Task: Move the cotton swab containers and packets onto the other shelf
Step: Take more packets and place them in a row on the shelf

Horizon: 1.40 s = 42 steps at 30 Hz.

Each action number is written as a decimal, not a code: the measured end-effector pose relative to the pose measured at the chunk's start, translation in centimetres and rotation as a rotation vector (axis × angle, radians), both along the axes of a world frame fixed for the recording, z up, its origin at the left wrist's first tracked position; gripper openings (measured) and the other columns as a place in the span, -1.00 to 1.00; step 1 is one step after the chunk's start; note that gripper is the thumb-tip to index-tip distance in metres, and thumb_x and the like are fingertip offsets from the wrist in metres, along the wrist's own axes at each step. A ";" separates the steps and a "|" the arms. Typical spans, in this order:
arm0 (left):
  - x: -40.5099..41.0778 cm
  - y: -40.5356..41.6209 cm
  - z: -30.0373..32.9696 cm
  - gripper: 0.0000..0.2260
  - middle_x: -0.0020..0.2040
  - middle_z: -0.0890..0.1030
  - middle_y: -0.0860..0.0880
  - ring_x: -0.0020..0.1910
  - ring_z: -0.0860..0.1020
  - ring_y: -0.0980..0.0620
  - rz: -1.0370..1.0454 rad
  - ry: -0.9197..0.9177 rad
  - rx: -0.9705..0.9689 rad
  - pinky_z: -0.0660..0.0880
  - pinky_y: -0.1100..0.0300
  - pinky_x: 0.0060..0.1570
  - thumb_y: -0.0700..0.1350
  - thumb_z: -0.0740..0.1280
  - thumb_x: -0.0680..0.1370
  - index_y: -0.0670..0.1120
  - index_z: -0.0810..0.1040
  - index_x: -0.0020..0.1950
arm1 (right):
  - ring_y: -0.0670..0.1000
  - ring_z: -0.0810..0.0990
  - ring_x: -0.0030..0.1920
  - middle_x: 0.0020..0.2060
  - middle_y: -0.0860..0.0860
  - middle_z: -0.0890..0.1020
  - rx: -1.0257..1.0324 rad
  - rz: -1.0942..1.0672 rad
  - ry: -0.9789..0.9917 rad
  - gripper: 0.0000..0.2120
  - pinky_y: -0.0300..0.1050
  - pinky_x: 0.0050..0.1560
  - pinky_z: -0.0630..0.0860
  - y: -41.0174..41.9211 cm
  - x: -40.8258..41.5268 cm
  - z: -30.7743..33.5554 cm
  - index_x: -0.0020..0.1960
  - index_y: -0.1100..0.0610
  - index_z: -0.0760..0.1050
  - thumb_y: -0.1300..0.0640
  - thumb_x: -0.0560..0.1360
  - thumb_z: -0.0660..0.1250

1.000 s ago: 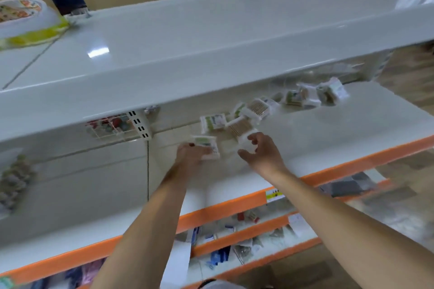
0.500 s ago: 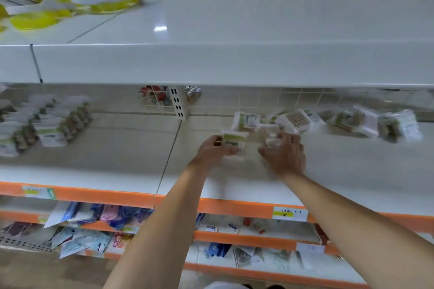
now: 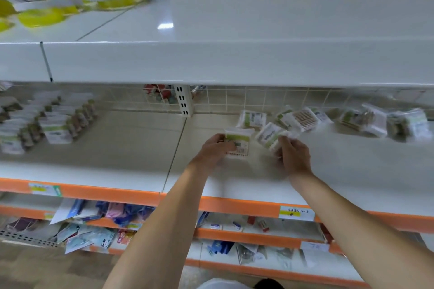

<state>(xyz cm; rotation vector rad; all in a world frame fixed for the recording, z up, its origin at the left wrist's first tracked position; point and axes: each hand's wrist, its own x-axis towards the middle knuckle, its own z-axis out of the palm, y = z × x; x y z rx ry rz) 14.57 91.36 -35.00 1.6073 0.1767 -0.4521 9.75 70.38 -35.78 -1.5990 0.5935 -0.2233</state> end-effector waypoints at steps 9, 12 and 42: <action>-1.2 0.4 -0.3 -0.72 -0.03 0.69 0.04 0.00 0.64 0.05 0.080 -0.108 0.063 0.56 0.37 -0.09 -0.26 0.46 0.46 -0.05 0.62 0.14 | 0.14 0.75 -0.12 -0.08 0.05 0.75 0.358 0.143 -0.050 -0.79 0.12 -0.19 0.68 -1.5 -0.1 1.3 0.11 0.05 0.55 0.06 0.55 0.21; -1.7 0.6 -0.3 -0.69 -0.04 0.70 0.04 -0.10 0.64 0.17 0.177 -0.167 0.070 0.49 0.49 -0.22 -0.27 0.48 0.46 -0.08 0.63 0.19 | 0.22 0.74 -0.18 -0.12 0.14 0.74 0.320 0.210 -0.043 -0.83 -0.01 -0.24 0.66 -1.9 0.2 1.5 0.11 0.14 0.53 0.10 0.57 0.29; -11.8 17.5 3.3 -0.66 0.06 0.69 -0.08 0.00 0.66 0.03 0.806 -0.191 -0.039 0.53 0.28 -0.15 -0.26 0.49 0.48 -0.15 0.56 0.24 | 0.00 0.73 -0.09 -0.16 -0.04 0.76 0.166 0.643 -0.028 -0.88 -0.07 -0.02 0.65 15.1 2.2 2.6 -0.03 0.01 0.65 0.21 0.50 0.42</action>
